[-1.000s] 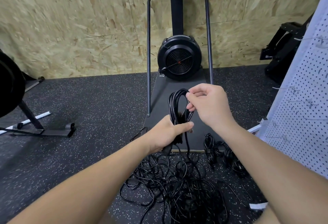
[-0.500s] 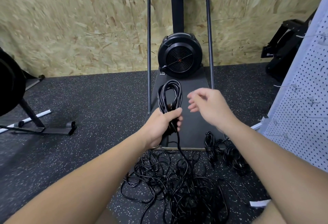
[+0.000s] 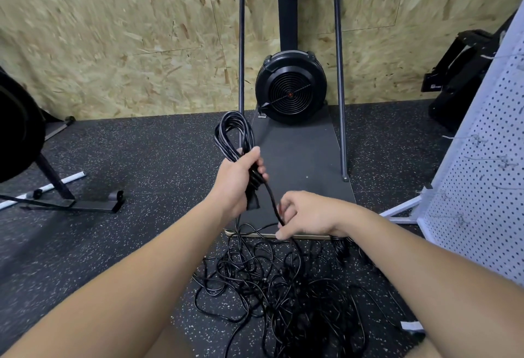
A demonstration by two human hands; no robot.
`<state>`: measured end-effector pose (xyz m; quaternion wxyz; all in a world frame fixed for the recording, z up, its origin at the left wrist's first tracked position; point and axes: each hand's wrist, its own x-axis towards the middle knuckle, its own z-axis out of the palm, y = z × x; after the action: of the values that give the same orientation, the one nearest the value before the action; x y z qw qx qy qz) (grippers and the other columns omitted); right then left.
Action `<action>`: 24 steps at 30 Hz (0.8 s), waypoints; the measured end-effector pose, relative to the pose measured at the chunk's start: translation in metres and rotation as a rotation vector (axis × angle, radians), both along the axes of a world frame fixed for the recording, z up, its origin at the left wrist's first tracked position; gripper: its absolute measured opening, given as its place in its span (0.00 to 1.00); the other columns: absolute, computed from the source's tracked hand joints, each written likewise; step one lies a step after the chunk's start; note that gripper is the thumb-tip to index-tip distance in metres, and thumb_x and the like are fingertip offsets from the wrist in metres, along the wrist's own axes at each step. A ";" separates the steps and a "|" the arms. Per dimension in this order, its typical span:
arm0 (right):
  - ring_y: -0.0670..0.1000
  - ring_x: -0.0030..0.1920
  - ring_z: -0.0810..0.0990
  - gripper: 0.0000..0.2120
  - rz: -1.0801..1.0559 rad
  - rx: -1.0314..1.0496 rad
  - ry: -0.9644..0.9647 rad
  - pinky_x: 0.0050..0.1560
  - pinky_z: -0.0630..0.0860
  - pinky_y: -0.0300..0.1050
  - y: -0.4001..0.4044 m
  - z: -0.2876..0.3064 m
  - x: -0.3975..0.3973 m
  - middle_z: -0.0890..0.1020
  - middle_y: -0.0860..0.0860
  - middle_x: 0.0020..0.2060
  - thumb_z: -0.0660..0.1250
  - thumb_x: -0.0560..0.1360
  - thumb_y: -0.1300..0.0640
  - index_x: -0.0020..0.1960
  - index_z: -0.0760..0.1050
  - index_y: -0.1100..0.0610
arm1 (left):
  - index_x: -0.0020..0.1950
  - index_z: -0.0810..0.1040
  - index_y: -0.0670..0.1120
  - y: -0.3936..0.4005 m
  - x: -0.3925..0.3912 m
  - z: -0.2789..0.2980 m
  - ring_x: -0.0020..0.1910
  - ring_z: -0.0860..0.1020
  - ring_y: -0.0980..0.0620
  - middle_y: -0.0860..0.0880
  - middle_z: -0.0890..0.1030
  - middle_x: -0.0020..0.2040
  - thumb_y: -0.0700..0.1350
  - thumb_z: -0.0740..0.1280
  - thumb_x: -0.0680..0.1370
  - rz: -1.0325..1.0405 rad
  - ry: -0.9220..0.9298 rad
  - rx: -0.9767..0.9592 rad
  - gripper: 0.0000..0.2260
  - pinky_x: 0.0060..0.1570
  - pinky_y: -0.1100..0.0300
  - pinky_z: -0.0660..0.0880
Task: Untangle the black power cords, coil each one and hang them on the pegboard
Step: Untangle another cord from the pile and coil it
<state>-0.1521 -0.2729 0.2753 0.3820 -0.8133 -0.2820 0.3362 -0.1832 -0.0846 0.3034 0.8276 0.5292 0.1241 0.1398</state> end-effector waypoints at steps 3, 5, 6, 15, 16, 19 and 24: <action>0.54 0.40 0.87 0.16 -0.127 0.128 0.116 0.46 0.83 0.46 0.004 0.013 -0.001 0.86 0.58 0.39 0.81 0.75 0.66 0.57 0.76 0.62 | 0.47 0.76 0.46 0.010 0.001 0.003 0.35 0.74 0.51 0.48 0.75 0.38 0.41 0.70 0.86 0.107 0.016 0.025 0.09 0.37 0.56 0.75; 0.51 0.34 0.83 0.09 -0.143 0.203 0.108 0.34 0.77 0.37 0.005 0.026 -0.005 0.83 0.56 0.34 0.79 0.77 0.67 0.51 0.80 0.63 | 0.44 0.77 0.47 0.017 0.002 0.006 0.35 0.74 0.48 0.47 0.76 0.38 0.44 0.71 0.85 0.157 0.024 0.096 0.10 0.38 0.54 0.75; 0.51 0.33 0.82 0.06 -0.158 0.254 0.109 0.34 0.76 0.36 0.005 0.033 -0.006 0.83 0.56 0.34 0.78 0.78 0.67 0.50 0.81 0.65 | 0.42 0.77 0.48 0.020 0.002 0.007 0.35 0.75 0.48 0.48 0.76 0.37 0.45 0.72 0.84 0.173 0.025 0.132 0.11 0.41 0.52 0.74; 0.46 0.28 0.71 0.12 -0.220 0.347 -0.397 0.33 0.68 0.46 -0.008 0.067 -0.004 0.80 0.48 0.32 0.69 0.86 0.48 0.46 0.85 0.51 | 0.47 0.79 0.48 0.022 -0.006 0.008 0.38 0.72 0.48 0.48 0.76 0.39 0.55 0.75 0.81 -0.065 0.151 0.409 0.12 0.41 0.52 0.66; 0.47 0.28 0.70 0.13 -0.218 0.361 -0.412 0.34 0.67 0.46 -0.008 0.066 -0.005 0.79 0.48 0.31 0.68 0.86 0.48 0.46 0.85 0.51 | 0.49 0.80 0.49 0.017 -0.010 0.010 0.37 0.73 0.50 0.50 0.77 0.40 0.58 0.75 0.81 -0.140 0.167 0.398 0.13 0.40 0.53 0.67; 0.49 0.29 0.70 0.13 -0.273 0.463 -0.316 0.33 0.67 0.47 -0.009 0.065 -0.004 0.79 0.50 0.31 0.71 0.85 0.49 0.45 0.85 0.55 | 0.53 0.85 0.49 0.005 -0.018 0.008 0.38 0.78 0.54 0.51 0.82 0.44 0.69 0.74 0.76 -0.361 0.242 0.304 0.24 0.42 0.56 0.74; 0.55 0.30 0.83 0.18 -0.383 0.382 -0.276 0.37 0.83 0.50 -0.013 0.062 -0.005 0.86 0.51 0.30 0.80 0.76 0.43 0.42 0.86 0.58 | 0.58 0.80 0.45 -0.015 -0.026 0.000 0.41 0.73 0.54 0.47 0.78 0.48 0.49 0.80 0.78 -0.671 0.112 0.320 0.15 0.41 0.58 0.71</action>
<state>-0.1569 -0.2857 0.3371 0.5424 -0.8033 -0.2309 0.0851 -0.2094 -0.0991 0.3036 0.7261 0.6699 -0.0345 -0.1510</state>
